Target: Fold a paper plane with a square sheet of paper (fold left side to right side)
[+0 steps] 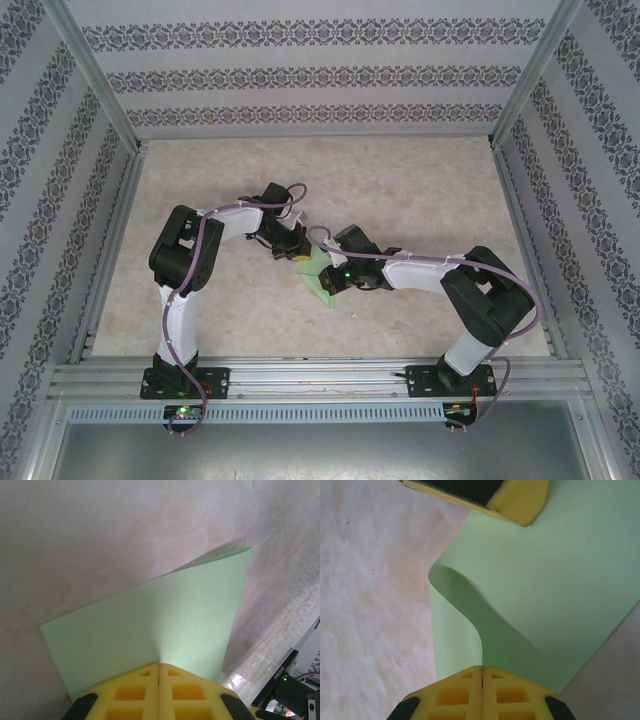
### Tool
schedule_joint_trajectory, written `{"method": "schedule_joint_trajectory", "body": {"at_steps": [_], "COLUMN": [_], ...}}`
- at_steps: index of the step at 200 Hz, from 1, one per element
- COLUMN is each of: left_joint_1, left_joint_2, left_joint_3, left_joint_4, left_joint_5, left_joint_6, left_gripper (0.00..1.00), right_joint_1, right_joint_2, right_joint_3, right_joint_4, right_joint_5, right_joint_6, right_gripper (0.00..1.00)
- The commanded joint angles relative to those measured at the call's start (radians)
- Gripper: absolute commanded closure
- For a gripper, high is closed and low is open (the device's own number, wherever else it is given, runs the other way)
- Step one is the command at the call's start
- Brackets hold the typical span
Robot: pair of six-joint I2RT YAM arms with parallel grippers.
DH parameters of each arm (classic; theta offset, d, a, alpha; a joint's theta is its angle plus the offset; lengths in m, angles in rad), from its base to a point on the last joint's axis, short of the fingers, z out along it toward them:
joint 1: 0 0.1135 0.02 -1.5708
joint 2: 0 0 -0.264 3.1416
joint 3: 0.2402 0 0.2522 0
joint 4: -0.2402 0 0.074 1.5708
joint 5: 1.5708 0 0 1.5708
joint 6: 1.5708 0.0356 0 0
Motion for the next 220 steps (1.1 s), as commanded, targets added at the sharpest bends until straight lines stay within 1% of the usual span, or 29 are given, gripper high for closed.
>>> {"method": "schedule_joint_trajectory", "body": {"at_steps": [1,39,220], "left_joint_1": [-0.009,-0.008,-0.009], "left_joint_2": [0.037,0.037,0.037], "left_joint_3": [-0.015,-0.018,-0.024], "left_joint_4": [-0.058,-0.053,-0.051], "left_joint_5": [-0.089,-0.089,-0.094], "left_joint_6": [0.015,0.012,0.011], "left_gripper": [0.95,0.95,0.95], "right_joint_1": [-0.012,-0.019,-0.024], "right_joint_2": [0.014,0.016,0.042], "right_joint_3": [0.029,0.03,0.045], "right_joint_4": [-0.013,-0.018,-0.035], "right_joint_5": [0.026,0.045,0.056], "right_joint_6": [0.009,0.013,0.006], "right_gripper": [1.0,1.0,1.0]}}
